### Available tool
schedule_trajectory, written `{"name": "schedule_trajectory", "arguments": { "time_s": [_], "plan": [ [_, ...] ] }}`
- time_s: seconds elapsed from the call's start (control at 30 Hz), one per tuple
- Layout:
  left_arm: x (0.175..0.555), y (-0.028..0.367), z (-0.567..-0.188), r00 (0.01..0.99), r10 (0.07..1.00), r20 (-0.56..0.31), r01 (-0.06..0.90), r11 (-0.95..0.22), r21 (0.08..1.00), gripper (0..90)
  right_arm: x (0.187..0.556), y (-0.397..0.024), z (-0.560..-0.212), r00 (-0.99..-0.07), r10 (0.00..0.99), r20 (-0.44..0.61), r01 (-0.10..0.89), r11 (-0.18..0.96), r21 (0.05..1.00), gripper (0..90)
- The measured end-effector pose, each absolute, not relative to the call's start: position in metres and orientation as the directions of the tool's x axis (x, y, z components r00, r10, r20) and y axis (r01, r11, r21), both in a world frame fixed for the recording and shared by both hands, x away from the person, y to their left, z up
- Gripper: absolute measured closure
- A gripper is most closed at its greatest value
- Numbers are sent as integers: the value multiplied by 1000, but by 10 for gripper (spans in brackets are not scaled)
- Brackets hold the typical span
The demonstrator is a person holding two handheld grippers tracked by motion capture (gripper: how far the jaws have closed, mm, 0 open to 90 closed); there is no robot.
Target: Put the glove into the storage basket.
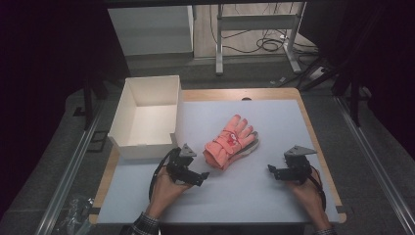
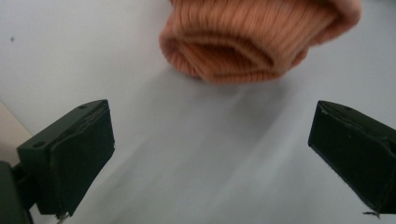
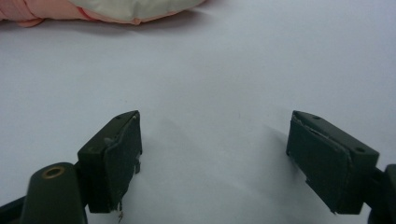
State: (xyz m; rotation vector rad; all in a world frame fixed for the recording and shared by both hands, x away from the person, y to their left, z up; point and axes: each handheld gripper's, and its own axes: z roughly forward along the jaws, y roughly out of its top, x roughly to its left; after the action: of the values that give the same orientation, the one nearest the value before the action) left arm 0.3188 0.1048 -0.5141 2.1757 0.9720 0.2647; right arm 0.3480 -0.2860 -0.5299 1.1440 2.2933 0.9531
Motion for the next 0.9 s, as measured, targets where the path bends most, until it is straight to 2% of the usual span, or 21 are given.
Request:
{"name": "schedule_trajectory", "arguments": {
  "time_s": [0.57, 0.9],
  "plan": [
    [357, 75, -456, 735, 667, -124, 548, -476, 687, 0, 347, -286, -530, -581, 812, -54, 533, 429, 729, 181],
    [393, 34, -454, 762, 640, -101, 537, -537, 650, 0, 348, -286, -530, -582, 812, -54, 532, 430, 730, 181]
  ]
}}
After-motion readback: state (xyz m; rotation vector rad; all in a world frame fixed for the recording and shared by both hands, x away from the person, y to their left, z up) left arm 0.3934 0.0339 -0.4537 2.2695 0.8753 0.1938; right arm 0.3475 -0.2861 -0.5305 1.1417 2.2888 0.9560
